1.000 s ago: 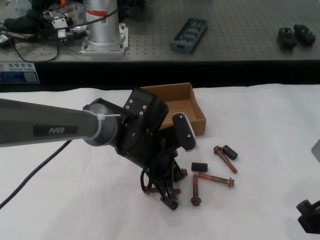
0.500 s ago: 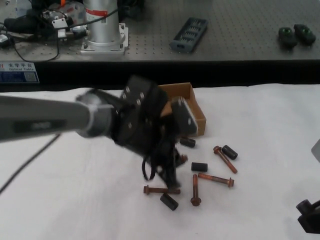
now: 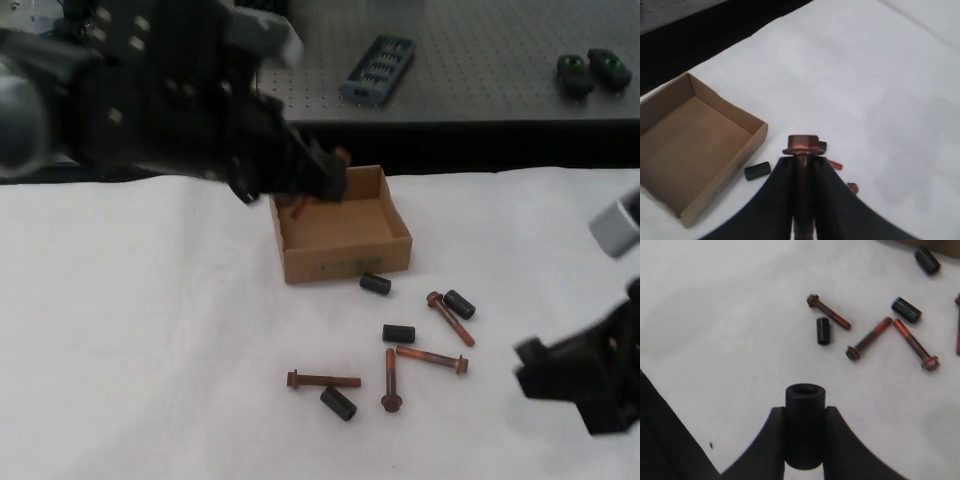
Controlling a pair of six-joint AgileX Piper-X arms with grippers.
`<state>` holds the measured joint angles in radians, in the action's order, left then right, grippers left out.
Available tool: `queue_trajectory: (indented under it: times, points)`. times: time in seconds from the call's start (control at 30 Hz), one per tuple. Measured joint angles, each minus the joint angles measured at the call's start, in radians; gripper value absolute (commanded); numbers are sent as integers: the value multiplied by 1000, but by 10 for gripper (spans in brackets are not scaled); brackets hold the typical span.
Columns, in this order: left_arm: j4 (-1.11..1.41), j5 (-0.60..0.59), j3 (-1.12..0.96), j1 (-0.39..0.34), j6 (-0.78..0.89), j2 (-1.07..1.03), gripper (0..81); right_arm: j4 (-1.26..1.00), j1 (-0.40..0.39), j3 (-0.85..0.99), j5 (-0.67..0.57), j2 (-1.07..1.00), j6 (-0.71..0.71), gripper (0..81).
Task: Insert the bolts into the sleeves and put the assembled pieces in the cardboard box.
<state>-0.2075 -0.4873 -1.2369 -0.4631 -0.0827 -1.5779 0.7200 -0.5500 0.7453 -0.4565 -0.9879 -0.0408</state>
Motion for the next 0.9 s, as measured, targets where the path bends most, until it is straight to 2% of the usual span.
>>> queue_trajectory:
  times: [0.1, 0.23, 0.4, 0.63, 0.9]
  points:
    - [3, -69, 40, 28, 57, 112, 6, -78, 0, 0, -64, -32, 41, 27]
    - [133, -177, 162, 29, 205, 177, 6, -255, -7, 0, -174, -87, 119, 27]
    - [497, -215, 329, 30, 456, 253, 6, -473, -70, 0, -277, -169, 221, 27]
    - [893, -224, 459, 30, 743, 265, 6, -643, -136, 0, -307, -224, 341, 27]
    - [1088, -224, 536, 30, 869, 265, 6, -771, -138, 0, -310, -230, 455, 27]
